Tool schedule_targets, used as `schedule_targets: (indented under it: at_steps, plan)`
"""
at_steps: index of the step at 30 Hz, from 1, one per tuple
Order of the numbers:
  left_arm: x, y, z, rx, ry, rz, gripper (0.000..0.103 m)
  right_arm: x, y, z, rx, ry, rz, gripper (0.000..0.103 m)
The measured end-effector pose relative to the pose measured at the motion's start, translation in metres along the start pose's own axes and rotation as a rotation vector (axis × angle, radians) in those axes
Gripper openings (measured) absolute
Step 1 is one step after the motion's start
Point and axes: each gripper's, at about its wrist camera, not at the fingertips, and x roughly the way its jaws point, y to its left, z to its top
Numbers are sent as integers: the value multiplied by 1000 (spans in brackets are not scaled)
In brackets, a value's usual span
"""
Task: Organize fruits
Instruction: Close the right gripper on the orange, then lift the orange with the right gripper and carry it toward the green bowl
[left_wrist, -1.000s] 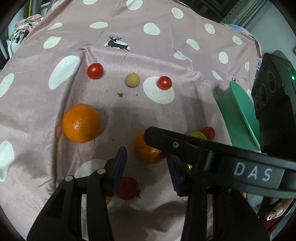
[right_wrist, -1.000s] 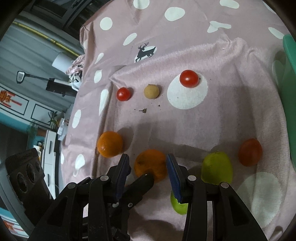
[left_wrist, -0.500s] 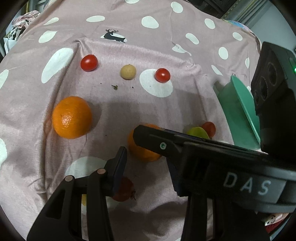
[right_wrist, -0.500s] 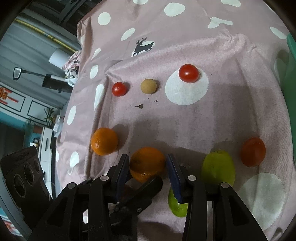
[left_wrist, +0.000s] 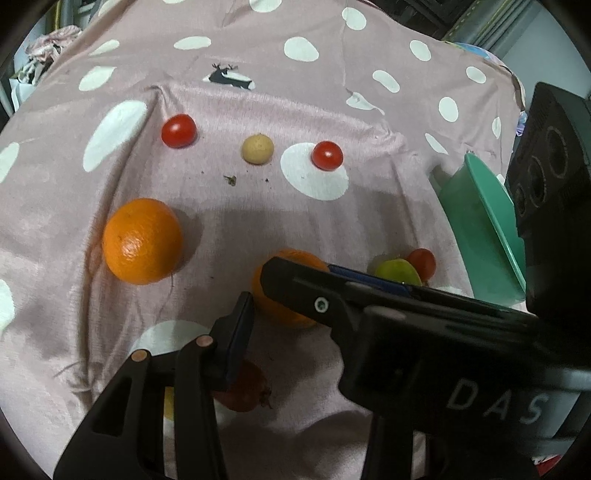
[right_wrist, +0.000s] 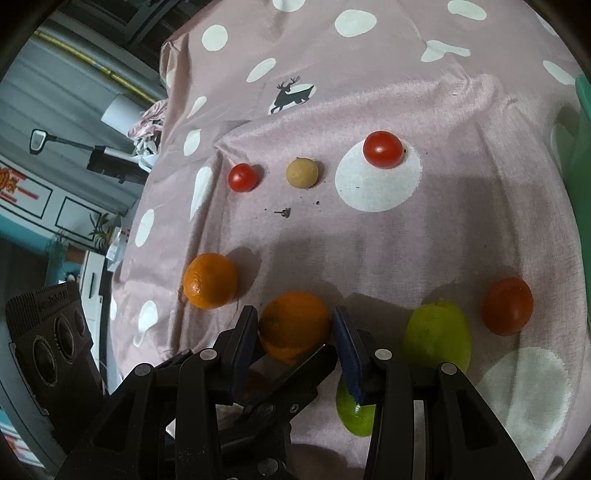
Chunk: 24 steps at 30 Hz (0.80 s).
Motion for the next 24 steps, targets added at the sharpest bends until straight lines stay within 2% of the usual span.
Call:
schedule_targets:
  at_steps: [9,19,24]
  plan:
    - [-19,-4,1,20,-81,-9,43,-16,10,-5,-16,-71,24,45]
    - [-52,-17,-2,78,-241,6,43,-43,22,-12,-31,-175,73,45]
    - [-64,-20,-4,96,-294,4,43,-55,32,-16,-57,-231,80,45]
